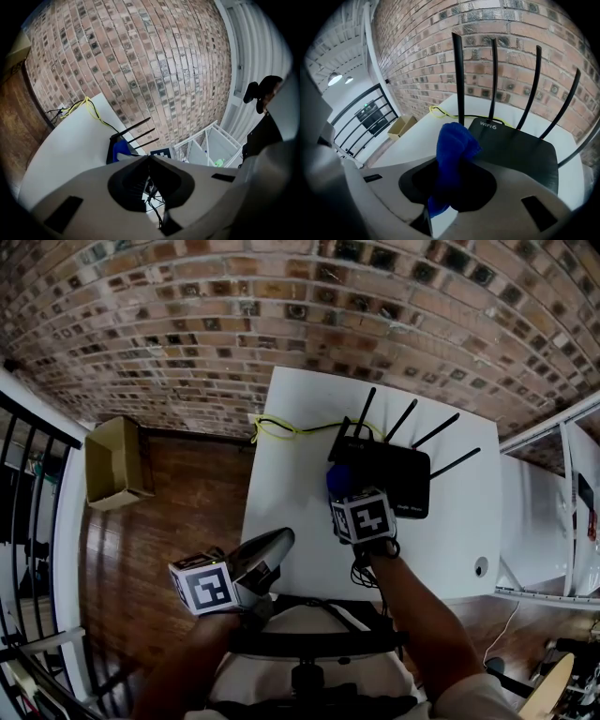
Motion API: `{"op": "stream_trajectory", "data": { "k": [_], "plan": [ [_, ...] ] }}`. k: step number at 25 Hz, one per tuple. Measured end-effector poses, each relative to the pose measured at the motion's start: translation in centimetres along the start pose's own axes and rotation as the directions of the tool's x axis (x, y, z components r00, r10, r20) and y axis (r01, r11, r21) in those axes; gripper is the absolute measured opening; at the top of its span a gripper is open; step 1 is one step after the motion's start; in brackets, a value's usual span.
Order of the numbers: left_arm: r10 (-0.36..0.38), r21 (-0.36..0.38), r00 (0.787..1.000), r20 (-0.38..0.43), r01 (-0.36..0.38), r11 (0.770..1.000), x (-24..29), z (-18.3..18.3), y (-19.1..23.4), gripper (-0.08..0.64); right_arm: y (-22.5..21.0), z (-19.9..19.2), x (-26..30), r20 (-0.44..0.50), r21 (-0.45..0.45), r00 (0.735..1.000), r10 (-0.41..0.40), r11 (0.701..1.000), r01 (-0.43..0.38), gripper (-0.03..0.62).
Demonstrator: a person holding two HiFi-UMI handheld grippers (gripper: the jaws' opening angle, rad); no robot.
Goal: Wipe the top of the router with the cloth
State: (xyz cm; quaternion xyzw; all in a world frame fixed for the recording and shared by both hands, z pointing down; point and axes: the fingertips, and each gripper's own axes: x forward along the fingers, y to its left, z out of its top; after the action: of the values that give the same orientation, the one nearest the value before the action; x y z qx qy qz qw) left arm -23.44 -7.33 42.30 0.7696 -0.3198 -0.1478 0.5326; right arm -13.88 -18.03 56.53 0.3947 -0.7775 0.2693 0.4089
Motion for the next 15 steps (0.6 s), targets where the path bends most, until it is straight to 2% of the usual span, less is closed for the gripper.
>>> {"op": "stream_trajectory", "data": {
  "k": [5, 10, 15],
  "plan": [
    [0.008, 0.004, 1.0, -0.001, -0.008, 1.0, -0.2, 0.1, 0.3, 0.005, 2.4, 1.7, -0.2, 0.081, 0.063, 0.988, 0.128, 0.989, -0.133, 0.107],
    [0.001, -0.001, 1.0, 0.01, -0.001, 1.0, -0.2, 0.1, 0.0, 0.005, 4.7, 2.7, -1.2, 0.177, 0.155, 0.941, 0.287, 0.937, -0.314, 0.108],
    [0.002, -0.007, 1.0, -0.011, -0.002, 1.0, 0.4, -0.5, -0.5, 0.005, 5.5, 4.1, -3.5, 0.261, 0.153, 0.902, 0.344, 0.908, -0.39, 0.107]
  ]
}}
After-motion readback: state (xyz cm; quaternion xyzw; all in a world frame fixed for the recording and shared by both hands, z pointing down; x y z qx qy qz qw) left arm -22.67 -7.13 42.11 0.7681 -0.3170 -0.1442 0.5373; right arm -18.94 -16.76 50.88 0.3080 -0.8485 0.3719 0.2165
